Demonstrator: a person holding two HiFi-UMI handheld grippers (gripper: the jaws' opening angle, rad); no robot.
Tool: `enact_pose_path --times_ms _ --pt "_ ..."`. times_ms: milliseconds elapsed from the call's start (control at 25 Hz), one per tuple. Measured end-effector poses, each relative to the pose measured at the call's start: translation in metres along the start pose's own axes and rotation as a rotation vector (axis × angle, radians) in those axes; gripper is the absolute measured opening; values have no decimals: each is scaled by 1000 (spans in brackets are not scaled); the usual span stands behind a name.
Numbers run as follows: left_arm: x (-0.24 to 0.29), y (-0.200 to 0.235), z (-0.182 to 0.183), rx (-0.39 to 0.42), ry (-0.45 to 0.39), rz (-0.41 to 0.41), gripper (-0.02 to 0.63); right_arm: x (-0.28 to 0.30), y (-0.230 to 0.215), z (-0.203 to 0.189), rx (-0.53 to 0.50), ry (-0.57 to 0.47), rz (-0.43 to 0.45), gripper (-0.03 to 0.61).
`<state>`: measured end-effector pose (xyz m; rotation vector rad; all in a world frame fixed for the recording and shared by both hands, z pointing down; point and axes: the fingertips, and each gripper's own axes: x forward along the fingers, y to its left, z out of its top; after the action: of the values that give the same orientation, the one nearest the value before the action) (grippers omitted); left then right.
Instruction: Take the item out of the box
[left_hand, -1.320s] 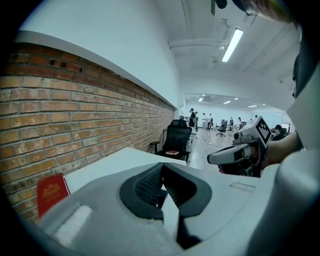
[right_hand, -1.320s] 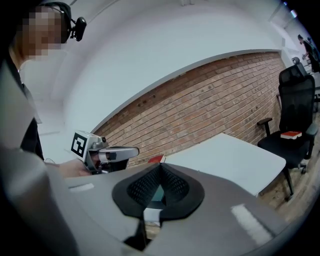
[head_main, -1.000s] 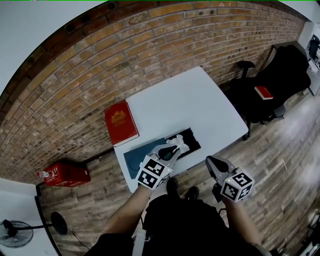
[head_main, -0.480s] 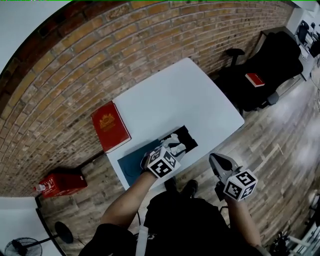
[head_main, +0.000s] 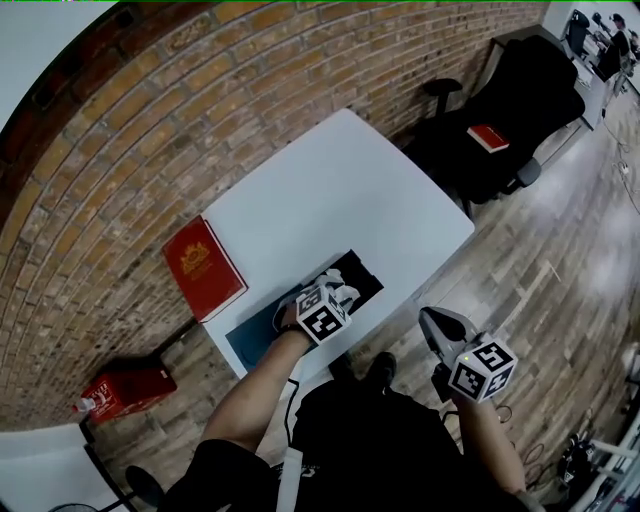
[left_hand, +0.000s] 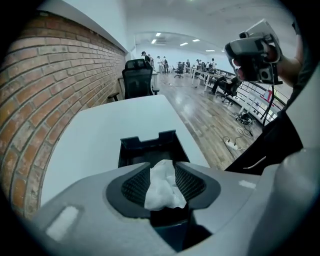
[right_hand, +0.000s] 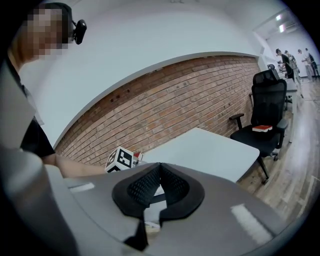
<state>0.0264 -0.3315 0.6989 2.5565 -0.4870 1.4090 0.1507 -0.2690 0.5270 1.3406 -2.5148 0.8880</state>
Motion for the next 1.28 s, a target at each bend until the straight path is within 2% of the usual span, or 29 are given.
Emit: enact_pose_path --times_ms 160,600,880,1280 --pt "13 8 -12 -3 48 9 190 -6 -3 -2 7 -6 -20 0" --pt "21 11 -21 38 154 33 193 -5 3 -9 28 13 -10 0" --pt "33 9 -29 179 276 35 192 -4 2 -7 21 19 9 0" --pt "50 6 -14 186 289 14 193 -9 -8 -8 40 18 8 0"
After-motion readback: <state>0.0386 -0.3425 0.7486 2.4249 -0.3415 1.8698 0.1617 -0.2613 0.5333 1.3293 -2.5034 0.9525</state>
